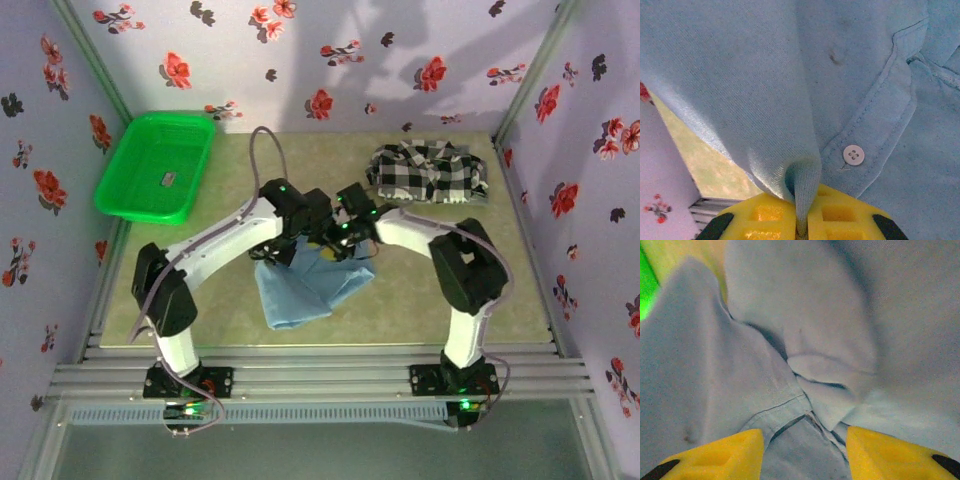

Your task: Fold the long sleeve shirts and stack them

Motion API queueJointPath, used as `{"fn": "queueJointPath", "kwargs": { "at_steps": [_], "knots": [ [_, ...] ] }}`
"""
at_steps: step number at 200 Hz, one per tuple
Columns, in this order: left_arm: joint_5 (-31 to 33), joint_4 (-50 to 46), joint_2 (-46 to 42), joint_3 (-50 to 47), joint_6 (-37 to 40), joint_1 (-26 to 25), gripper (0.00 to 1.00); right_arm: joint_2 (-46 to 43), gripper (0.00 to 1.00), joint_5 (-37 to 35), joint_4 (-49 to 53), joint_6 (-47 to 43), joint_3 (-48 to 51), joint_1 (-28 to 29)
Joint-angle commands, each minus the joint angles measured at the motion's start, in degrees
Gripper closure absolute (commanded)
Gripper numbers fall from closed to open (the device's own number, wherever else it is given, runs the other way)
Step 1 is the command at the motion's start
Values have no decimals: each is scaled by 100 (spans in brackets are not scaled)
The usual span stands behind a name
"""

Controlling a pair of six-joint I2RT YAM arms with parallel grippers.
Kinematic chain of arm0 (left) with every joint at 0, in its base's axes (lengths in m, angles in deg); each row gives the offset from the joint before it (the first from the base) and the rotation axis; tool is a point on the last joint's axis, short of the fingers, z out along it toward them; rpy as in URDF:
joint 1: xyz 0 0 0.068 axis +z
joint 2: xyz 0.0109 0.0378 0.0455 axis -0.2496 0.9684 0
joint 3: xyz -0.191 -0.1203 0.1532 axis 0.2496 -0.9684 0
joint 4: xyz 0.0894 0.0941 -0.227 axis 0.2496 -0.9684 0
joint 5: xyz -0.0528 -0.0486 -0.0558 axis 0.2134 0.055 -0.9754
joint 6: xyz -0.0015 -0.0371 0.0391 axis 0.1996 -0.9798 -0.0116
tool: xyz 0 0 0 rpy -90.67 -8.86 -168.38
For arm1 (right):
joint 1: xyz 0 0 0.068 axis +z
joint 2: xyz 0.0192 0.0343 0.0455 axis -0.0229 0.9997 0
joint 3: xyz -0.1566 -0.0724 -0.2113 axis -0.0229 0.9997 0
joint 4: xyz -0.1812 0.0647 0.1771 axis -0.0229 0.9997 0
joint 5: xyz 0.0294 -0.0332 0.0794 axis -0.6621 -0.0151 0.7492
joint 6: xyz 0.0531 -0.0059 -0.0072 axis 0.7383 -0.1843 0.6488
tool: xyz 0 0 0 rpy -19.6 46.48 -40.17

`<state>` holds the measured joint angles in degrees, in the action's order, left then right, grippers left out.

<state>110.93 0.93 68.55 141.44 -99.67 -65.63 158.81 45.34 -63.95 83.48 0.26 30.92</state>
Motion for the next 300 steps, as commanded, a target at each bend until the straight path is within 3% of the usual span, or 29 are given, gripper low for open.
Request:
{"fn": "queueJointPath", "kwargs": {
  "at_steps": [1,22,48,91,186,258,300],
  "knots": [
    [399,-566,370,571,480,-98,100,-374,49,-167,930,-637,-17,-463],
    [427,-712,791,1151,672,-207,100,-548,47,-495,1507,-1196,-32,-1041],
    [484,-994,1380,1942,894,-343,100,-489,46,-1390,2401,-2178,-65,-1518],
    [462,-1413,2328,3411,1247,-572,100,-107,52,-1118,1787,-2370,648,-1788],
    [-285,-1283,3385,4987,766,-854,100,36,56,-814,1278,-2111,927,-1816],
    [-1395,116,3841,4992,293,-791,99,-230,55,-841,1387,-2144,1131,-1856],
    [-1711,711,3828,5022,59,-653,99,-253,56,-749,1244,-2117,1481,-1869]
  ]
}}
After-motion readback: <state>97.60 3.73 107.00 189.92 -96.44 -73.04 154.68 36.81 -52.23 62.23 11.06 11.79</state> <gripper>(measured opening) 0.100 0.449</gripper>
